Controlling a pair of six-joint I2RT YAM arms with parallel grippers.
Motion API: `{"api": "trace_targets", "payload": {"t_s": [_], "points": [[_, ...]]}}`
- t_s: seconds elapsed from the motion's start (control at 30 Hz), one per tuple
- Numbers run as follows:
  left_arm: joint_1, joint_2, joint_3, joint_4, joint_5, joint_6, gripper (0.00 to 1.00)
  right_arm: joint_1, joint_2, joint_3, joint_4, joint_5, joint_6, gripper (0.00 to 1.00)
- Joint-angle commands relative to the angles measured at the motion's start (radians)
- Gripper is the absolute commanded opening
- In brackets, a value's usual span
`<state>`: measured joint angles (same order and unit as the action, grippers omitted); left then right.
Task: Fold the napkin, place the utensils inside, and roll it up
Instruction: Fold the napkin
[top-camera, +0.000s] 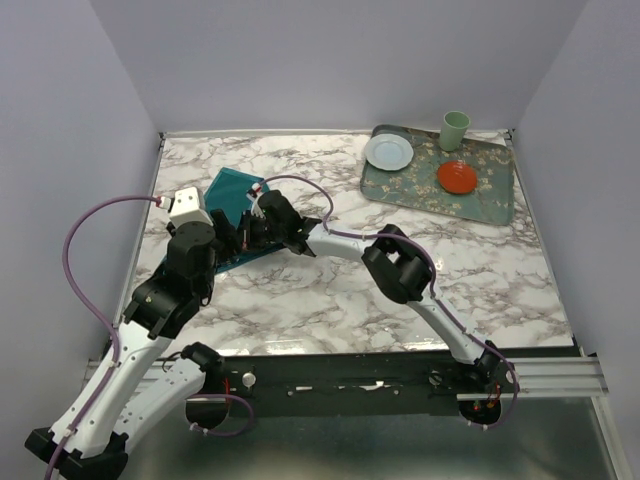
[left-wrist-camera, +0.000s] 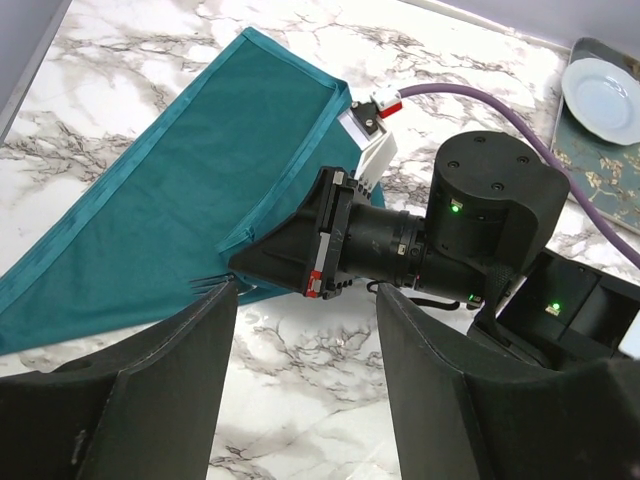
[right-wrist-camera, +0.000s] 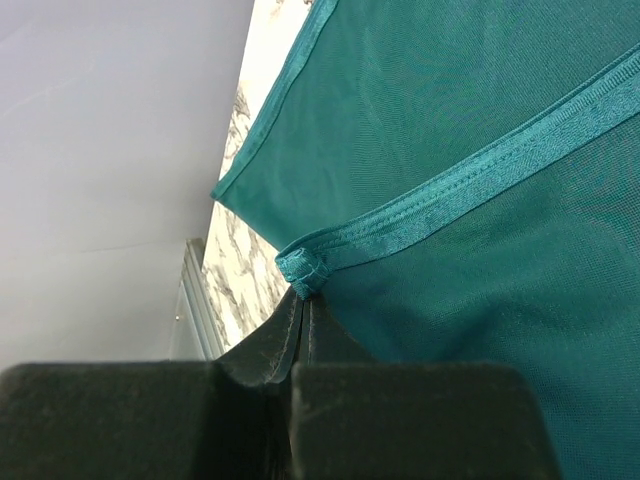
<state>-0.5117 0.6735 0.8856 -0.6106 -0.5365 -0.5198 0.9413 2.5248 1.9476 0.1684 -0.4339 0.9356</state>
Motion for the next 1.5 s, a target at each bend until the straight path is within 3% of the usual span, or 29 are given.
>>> {"api": "trace_targets", "payload": {"t_s": [0.0,0.17,0.37,0.5,0.53,0.7,0.8,0.9,1.0,1.2,1.3,1.47], "points": [[0.004,0.006,-0.011,0.005,0.007,0.003,0.69,0.014,0.023,0.027,0.022,-0.04,0.006,0.06],[0.027,0.017,-0.001,-0.014,-0.01,-0.026,0.74,0.016,0.005,0.031,-0.021,-0.077,-0.021,0.34],[0.163,0.075,0.03,-0.011,0.136,-0.075,0.76,-0.005,-0.174,-0.076,-0.118,-0.083,-0.156,0.58],[0.324,0.15,0.088,-0.034,0.288,-0.103,0.76,-0.065,-0.311,-0.235,-0.115,-0.13,-0.173,0.6],[0.419,0.164,0.092,-0.04,0.335,-0.114,0.75,-0.097,-0.357,-0.275,-0.118,-0.135,-0.19,0.6],[0.728,0.193,-0.048,-0.038,0.478,-0.252,0.72,-0.211,-0.699,-0.605,-0.159,-0.134,-0.265,0.61],[0.947,0.233,-0.147,-0.023,0.562,-0.301,0.72,-0.245,-0.851,-0.688,-0.265,-0.069,-0.352,0.65],[1.088,0.326,-0.201,-0.008,0.567,-0.318,0.71,-0.248,-0.919,-0.775,-0.293,-0.083,-0.374,0.68],[1.142,0.376,-0.218,-0.001,0.477,-0.31,0.68,-0.251,-0.954,-0.825,-0.297,-0.141,-0.374,0.68],[1.15,0.293,-0.333,0.13,0.377,-0.402,0.56,-0.26,-1.008,-0.842,-0.311,-0.196,-0.403,0.68],[1.151,0.287,-0.364,0.181,0.317,-0.421,0.56,-0.263,-1.054,-0.861,-0.314,-0.181,-0.412,0.68],[1.15,0.334,-0.352,0.264,0.222,-0.37,0.49,-0.283,-1.084,-0.895,-0.314,-0.17,-0.414,0.68]]}}
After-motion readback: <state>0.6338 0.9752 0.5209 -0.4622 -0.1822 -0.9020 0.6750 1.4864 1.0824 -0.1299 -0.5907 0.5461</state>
